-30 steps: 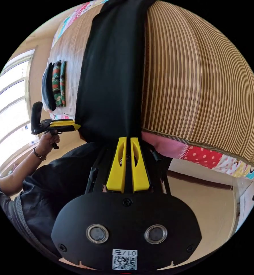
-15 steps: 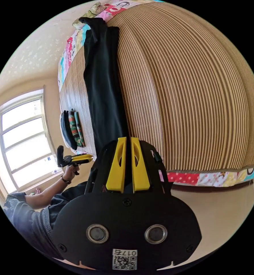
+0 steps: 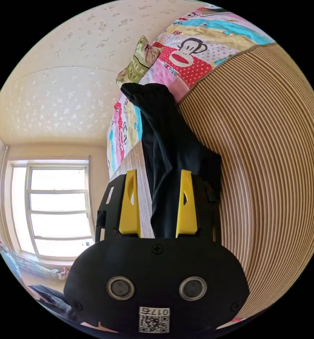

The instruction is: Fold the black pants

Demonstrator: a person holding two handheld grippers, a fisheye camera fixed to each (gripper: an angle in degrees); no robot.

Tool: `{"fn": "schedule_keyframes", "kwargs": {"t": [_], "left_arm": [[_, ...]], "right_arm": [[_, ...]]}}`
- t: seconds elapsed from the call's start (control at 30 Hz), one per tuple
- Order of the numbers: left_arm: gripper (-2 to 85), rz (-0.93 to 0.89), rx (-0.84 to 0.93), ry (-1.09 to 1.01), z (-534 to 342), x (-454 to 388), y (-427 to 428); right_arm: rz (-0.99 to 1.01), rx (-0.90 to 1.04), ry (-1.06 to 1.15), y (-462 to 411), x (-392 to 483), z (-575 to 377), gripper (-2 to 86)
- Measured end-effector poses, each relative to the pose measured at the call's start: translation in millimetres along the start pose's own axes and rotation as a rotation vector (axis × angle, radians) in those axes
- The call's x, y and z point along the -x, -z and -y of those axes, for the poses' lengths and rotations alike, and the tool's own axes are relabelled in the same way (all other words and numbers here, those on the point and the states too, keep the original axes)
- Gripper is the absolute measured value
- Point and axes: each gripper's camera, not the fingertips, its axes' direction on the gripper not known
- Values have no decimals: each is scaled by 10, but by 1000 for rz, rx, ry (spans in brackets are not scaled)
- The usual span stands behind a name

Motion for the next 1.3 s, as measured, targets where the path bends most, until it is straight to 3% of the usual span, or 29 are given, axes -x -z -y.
{"fn": "schedule_keyframes", "kwargs": {"t": [0.13,0.3,0.37,0.43,0.5,0.57,0.83,0.93,1.13,1.3], "left_arm": [[51,-21,-23,13,60,-22,5],[51,-73,-69,98,46,118,44],[51,-84,-87,121,13,160,85],[51,-89,-98,134,-28,192,126],[51,-82,-92,143,-75,224,157],[51,-70,-83,149,-109,244,166],[52,-85,-61,175,-268,285,115],[59,-97,-64,160,-292,277,102],[86,-190,-132,179,-177,415,137],[88,-299,-125,207,100,558,10]], "right_arm": [[32,-47,-61,-173,88,501,187],[19,64,-25,-565,410,924,250],[343,126,101,-761,669,1077,285],[511,131,158,-784,805,1098,282],[549,109,223,-706,878,1013,229],[507,106,261,-589,815,797,146],[110,342,186,-212,-266,-899,149],[-32,316,119,229,-658,-1760,148],[-18,315,-116,665,-1207,-3148,154],[74,363,-139,468,-1271,-3367,155]]}}
